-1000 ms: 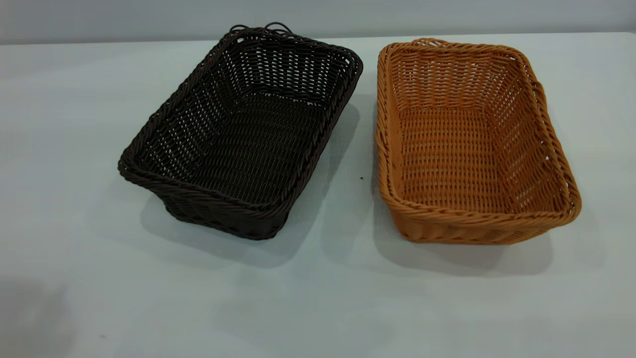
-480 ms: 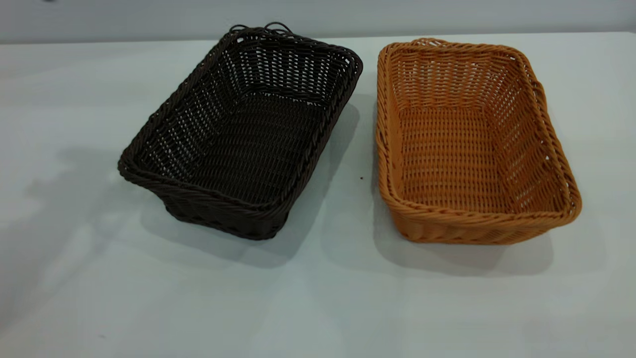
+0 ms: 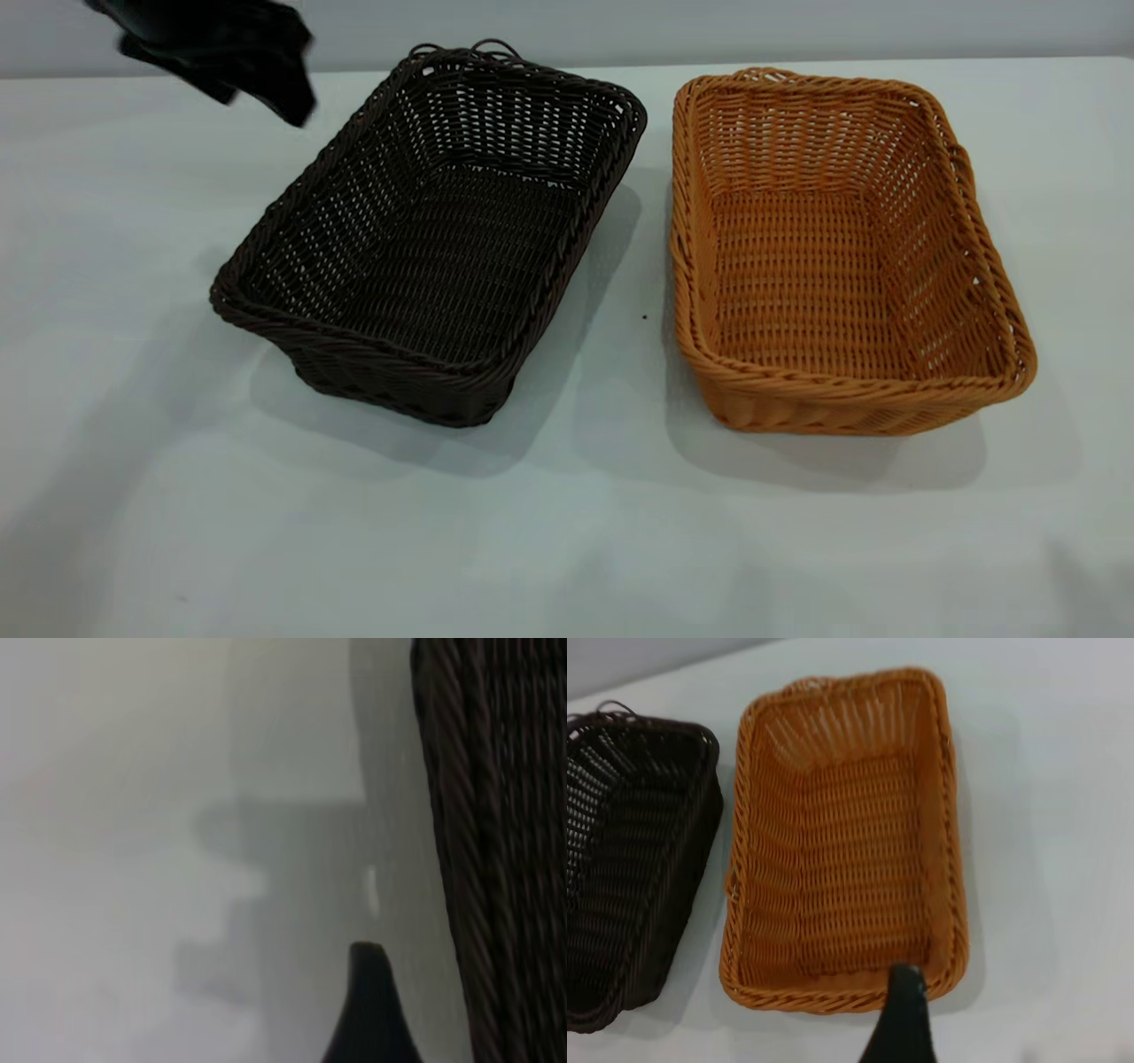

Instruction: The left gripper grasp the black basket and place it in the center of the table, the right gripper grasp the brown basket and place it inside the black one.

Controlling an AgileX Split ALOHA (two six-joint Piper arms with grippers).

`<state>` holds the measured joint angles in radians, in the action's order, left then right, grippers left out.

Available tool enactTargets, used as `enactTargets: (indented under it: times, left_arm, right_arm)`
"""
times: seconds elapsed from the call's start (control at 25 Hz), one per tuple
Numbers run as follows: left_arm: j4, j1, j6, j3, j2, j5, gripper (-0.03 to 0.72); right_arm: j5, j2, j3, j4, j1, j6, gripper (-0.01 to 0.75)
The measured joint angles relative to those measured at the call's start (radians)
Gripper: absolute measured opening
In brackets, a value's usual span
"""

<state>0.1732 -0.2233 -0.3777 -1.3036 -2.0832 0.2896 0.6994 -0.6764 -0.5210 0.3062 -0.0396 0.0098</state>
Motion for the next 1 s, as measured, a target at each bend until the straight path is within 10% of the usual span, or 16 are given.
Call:
enactTargets:
  times: [0.68, 1.0]
  left_arm:
    - [0.004, -0.072, 0.004, -0.210, -0.284, -0.003, 0.464]
    - [0.017, -0.071, 0.013, -0.212, -0.313, -0.033, 0.124]
  right_arm:
    - [-0.052, -0.489, 0.000, 0.440, 0.000, -0.208, 0.565]
    - [-0.037, -0.711, -0.001, 0.727, 0.030, -0.397, 0.565]
